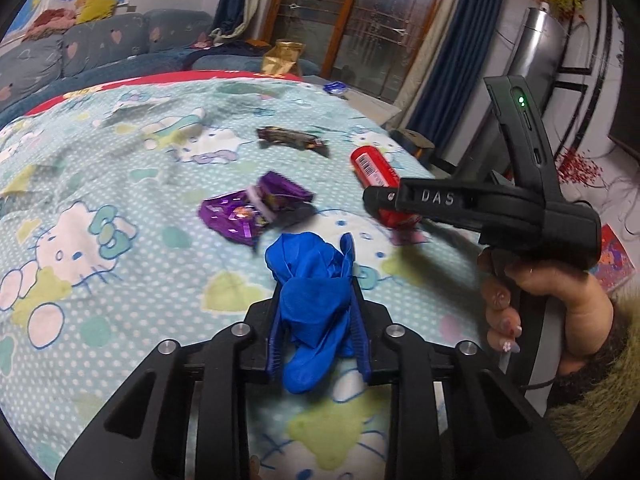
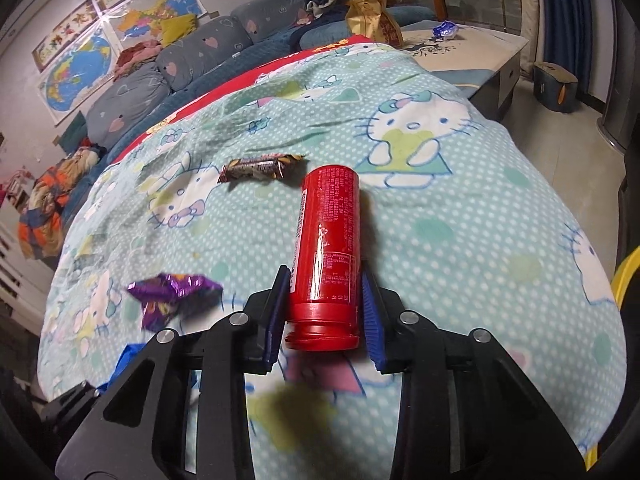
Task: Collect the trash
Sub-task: 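Carry the blue glove and red can from the bed to the yellow bin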
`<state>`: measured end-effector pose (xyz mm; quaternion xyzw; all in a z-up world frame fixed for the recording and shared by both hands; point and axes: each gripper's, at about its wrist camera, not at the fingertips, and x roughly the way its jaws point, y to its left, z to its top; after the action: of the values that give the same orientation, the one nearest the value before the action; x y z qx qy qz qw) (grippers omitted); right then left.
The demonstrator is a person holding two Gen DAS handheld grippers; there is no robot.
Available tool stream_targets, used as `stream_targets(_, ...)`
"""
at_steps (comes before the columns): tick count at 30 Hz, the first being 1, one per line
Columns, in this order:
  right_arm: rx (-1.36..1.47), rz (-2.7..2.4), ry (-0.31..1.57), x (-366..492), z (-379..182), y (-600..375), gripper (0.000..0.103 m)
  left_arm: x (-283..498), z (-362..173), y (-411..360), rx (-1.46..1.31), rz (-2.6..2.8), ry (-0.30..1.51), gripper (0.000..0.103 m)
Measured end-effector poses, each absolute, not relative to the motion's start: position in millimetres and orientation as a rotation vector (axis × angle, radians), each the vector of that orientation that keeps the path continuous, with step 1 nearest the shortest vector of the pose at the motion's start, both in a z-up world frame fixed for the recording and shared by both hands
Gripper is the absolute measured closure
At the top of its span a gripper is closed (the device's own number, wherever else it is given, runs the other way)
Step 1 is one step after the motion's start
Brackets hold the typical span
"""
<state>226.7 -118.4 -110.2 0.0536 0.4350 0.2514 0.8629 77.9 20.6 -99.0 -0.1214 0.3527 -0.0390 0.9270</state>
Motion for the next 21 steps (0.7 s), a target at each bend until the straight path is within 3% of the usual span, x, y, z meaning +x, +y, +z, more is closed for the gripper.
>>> stream_targets(21, 0.111, 0.552, 0.863, 198.8, -83.8, -162.7, 0.077, 72.9, -68.0, -19.0, -0.176, -0.187, 0.654, 0.080)
